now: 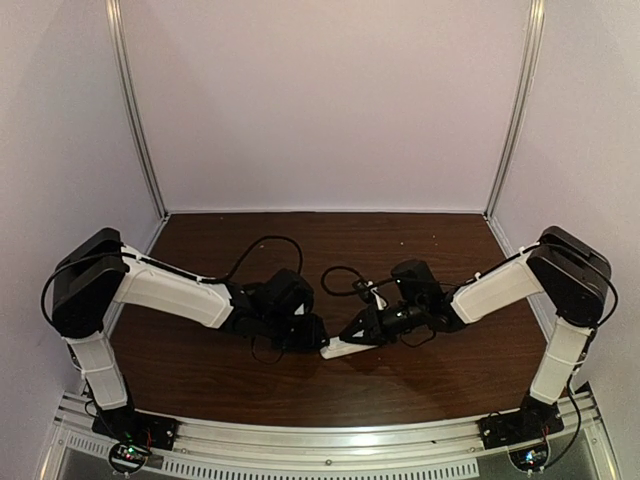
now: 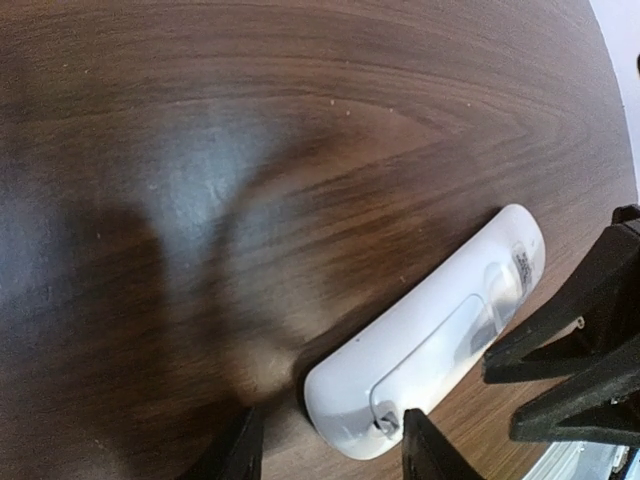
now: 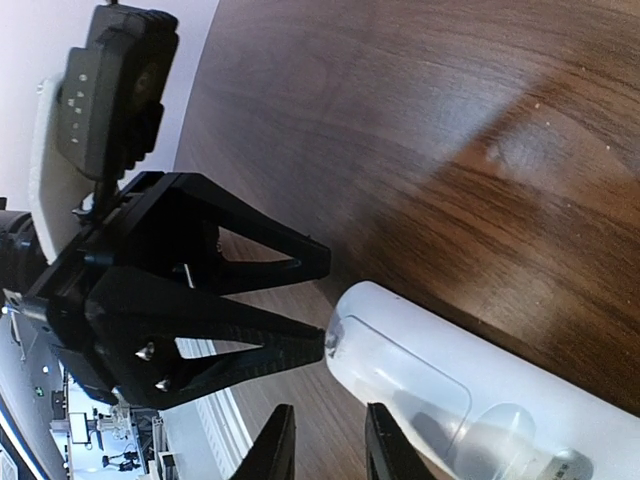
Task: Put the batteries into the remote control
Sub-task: Press the battery cover onto the remote control.
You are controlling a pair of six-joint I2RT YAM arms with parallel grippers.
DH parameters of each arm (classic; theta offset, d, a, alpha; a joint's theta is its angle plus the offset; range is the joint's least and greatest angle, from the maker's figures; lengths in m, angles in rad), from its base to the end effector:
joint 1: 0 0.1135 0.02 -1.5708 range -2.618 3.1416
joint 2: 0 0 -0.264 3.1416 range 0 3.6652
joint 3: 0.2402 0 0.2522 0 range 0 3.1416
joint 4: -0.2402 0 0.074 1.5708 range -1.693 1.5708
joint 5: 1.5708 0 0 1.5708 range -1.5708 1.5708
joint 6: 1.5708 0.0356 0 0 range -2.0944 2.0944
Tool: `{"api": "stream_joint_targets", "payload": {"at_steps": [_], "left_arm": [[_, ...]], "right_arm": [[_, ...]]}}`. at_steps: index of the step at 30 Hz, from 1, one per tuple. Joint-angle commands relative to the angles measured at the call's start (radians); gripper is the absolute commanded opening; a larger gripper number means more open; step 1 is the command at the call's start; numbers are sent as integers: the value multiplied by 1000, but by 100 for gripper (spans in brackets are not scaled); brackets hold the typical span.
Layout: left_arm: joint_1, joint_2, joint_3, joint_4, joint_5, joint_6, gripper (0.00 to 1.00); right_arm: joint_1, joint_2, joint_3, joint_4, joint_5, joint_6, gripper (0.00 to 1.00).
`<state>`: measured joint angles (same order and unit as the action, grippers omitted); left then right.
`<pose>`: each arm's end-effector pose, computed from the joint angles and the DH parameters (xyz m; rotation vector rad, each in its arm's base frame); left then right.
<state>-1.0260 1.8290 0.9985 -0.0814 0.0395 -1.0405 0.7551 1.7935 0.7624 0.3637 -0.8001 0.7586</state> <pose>0.1874 -0.3120 0.1417 -0.0013 2.7186 -0.8259 0.2252 0.2470 0.1305 -0.5127 2.5219 1.6148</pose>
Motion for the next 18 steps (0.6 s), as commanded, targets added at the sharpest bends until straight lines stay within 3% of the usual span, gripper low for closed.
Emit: {"api": "stream_joint_targets", "payload": {"at_steps": [1,18], "left_arm": [[-8,22,30,20,-22,-16,50],[-13,65,89,-75,-23,5,45]], "right_arm": [[6,45,22,-11,40,-21,25],[6,67,20,-101,92,-61,20]]}}
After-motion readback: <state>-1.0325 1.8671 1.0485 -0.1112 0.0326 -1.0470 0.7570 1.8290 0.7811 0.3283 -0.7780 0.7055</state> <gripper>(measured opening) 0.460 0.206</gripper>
